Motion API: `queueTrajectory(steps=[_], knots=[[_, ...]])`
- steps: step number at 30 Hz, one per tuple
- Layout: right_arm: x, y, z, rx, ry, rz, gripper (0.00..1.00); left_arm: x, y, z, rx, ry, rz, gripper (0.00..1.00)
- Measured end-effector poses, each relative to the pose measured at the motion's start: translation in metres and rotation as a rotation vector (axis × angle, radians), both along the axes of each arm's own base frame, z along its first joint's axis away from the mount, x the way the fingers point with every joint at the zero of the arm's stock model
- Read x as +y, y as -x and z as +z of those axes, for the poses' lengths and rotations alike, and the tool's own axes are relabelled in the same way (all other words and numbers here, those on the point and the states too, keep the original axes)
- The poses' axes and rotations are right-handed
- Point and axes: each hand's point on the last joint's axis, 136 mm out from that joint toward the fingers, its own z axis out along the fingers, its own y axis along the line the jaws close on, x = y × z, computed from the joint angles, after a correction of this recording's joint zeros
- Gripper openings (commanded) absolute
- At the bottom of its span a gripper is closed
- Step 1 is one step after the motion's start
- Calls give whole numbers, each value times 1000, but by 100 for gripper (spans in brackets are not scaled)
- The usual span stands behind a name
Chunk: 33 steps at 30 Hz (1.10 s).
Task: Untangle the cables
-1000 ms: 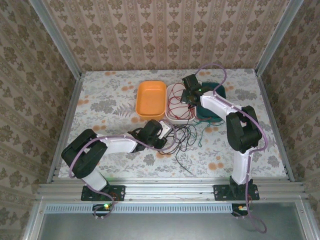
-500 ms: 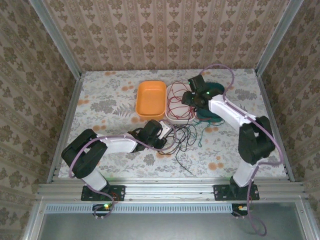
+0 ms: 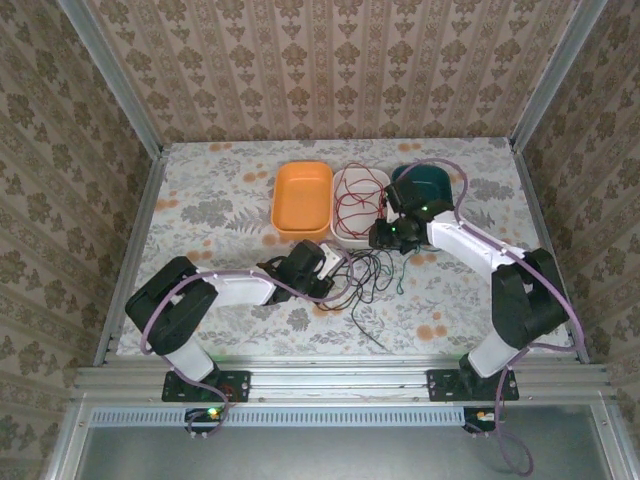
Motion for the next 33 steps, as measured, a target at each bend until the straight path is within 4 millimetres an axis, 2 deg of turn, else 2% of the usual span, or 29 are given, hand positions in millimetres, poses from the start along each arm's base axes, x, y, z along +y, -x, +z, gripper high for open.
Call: queueTrajectory(steps=[4, 9, 16, 27, 29, 32, 33], knots=[[6, 4, -13, 43, -9, 33, 44, -1, 1, 0, 0, -1, -12, 0], [3, 9, -21, 56, 4, 41, 45, 0, 2, -1, 2, -7, -15, 0], [-13, 31, -42, 110, 65, 39, 44, 1, 3, -2, 5, -14, -18, 0], [-32, 36, -63, 124, 169, 21, 44, 1, 3, -2, 2, -15, -21, 0], [-36, 36, -68, 129, 190, 18, 39, 1, 3, -2, 2, -15, -21, 0], [-39, 36, -76, 133, 210, 22, 15, 1, 3, -2, 3, -16, -21, 0], [-39, 35, -77, 133, 213, 26, 10, 1, 3, -2, 3, -16, -21, 0]])
